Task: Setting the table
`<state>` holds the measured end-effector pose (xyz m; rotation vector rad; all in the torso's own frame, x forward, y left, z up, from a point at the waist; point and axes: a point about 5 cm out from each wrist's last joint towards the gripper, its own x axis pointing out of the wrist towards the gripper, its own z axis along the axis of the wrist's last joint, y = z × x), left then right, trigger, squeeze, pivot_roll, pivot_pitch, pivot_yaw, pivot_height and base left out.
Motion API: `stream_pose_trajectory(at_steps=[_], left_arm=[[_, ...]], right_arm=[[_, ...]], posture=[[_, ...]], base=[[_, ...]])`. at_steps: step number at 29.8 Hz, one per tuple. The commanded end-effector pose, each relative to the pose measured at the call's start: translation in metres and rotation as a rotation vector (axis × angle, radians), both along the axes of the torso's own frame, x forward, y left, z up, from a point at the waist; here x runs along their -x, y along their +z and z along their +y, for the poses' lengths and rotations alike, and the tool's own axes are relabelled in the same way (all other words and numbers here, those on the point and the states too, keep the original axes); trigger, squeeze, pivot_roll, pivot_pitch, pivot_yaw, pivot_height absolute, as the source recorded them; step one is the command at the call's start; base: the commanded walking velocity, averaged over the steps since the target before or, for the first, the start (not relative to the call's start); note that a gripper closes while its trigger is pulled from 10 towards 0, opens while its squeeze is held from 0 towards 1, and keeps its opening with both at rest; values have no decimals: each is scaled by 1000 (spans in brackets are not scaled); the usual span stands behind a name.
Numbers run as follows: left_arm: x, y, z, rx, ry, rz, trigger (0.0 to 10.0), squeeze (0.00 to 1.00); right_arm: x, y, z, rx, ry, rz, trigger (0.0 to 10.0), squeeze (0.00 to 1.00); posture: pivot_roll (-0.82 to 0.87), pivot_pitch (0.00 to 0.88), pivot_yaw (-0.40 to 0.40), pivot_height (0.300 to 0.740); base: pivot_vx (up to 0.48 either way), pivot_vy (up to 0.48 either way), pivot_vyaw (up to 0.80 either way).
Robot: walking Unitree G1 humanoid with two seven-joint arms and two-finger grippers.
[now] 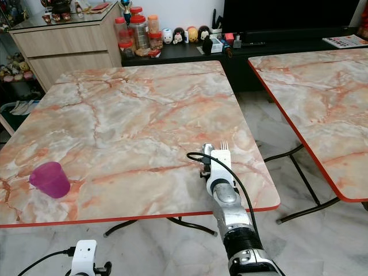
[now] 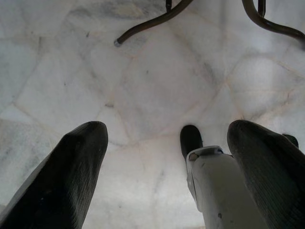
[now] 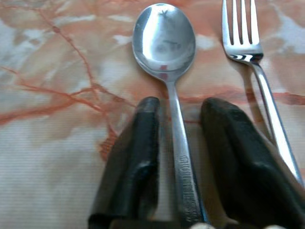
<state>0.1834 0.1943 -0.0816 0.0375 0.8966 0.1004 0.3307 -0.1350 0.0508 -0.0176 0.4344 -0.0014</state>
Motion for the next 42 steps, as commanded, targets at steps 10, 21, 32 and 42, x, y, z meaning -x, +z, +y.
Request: stream_pose_trajectory(at_steps=[10, 21, 32, 42], left_arm=[[5, -3, 0, 10, 0, 31, 10000, 0], [7, -4, 0, -4, -8, 34, 10000, 0], [5, -3, -1, -11, -21, 31, 10000, 0], [3, -2, -2, -21, -20, 18, 10000, 0]], right_arm=[[2, -7, 6, -17, 17, 48, 0, 0], [-4, 6, 21, -51, 99, -58, 0, 0], [-13, 51, 45, -133, 215, -366, 10000, 0], [-8, 92, 49, 6, 294, -708, 10000, 0]], posture=[[-12, 0, 68, 736], [-6, 0, 62, 736], [-8, 0, 60, 736], [-10, 0, 55, 736]], base=[[0, 0, 0], [0, 0, 0], [0, 0, 0], [0, -154, 0]])
